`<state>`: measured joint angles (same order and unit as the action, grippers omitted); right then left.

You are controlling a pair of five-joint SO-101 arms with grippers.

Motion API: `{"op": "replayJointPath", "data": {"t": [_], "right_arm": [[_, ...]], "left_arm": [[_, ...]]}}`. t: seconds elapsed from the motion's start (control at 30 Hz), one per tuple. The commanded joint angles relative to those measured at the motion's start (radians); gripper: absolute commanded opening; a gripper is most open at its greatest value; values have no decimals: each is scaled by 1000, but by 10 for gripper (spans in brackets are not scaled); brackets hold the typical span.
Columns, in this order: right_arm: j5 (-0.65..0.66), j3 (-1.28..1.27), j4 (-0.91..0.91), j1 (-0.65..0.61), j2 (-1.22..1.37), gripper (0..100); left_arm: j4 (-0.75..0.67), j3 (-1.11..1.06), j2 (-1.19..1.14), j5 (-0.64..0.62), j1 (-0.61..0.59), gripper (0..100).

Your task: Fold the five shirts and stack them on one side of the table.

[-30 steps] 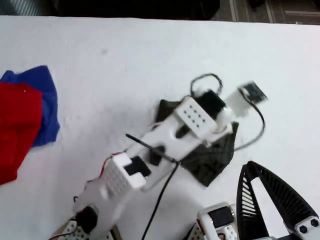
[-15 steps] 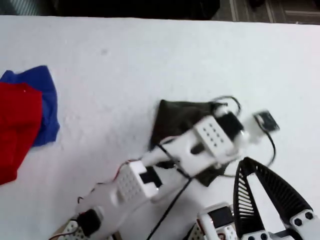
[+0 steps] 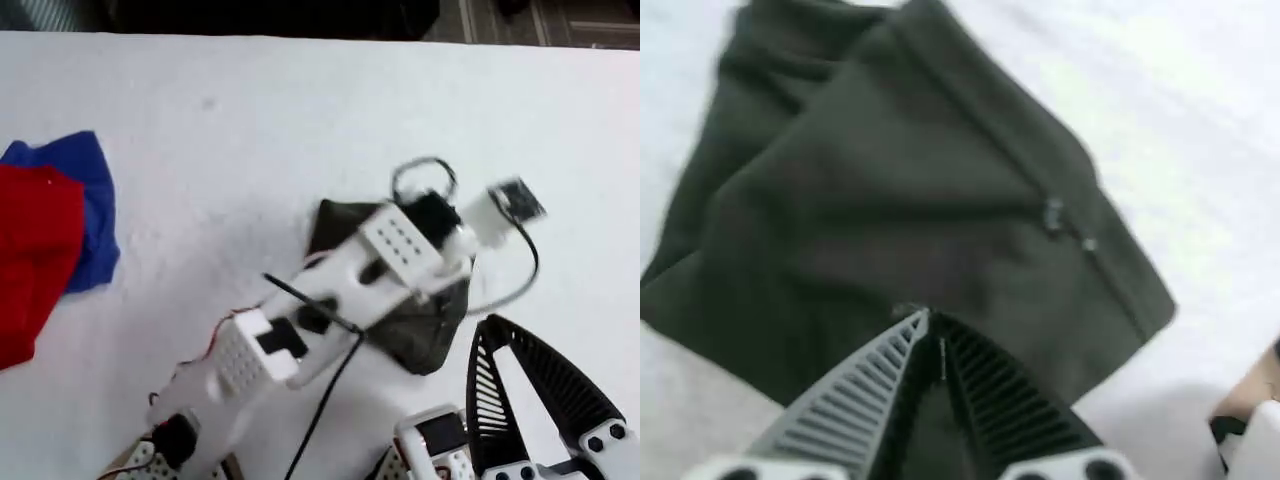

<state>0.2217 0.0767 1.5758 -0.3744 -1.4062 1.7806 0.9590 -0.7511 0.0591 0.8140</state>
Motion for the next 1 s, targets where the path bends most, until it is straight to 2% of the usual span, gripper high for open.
{"op": "replayJointPath", "data": {"t": [0.0, 0.23, 0.37, 0.47, 0.7, 0.83, 0.97], "right_arm": [[12, -3, -18, 4, 15, 20], [12, -3, -16, 4, 15, 21], [12, -5, -15, 4, 15, 21], [12, -43, -19, 4, 7, 21], [12, -60, -61, 4, 5, 20], [12, -61, -67, 4, 10, 19], [12, -74, -62, 4, 18, 19]], "left_arm": [[6, -6, 71, 9, -58, 23], [6, -328, 82, 12, -56, 23], [5, -425, 82, 12, -41, 23], [3, -419, 82, 11, -39, 23], [6, -203, 153, 6, -90, 23], [6, -152, 217, 6, -173, 23], [8, -158, 282, 6, -318, 23]]}}
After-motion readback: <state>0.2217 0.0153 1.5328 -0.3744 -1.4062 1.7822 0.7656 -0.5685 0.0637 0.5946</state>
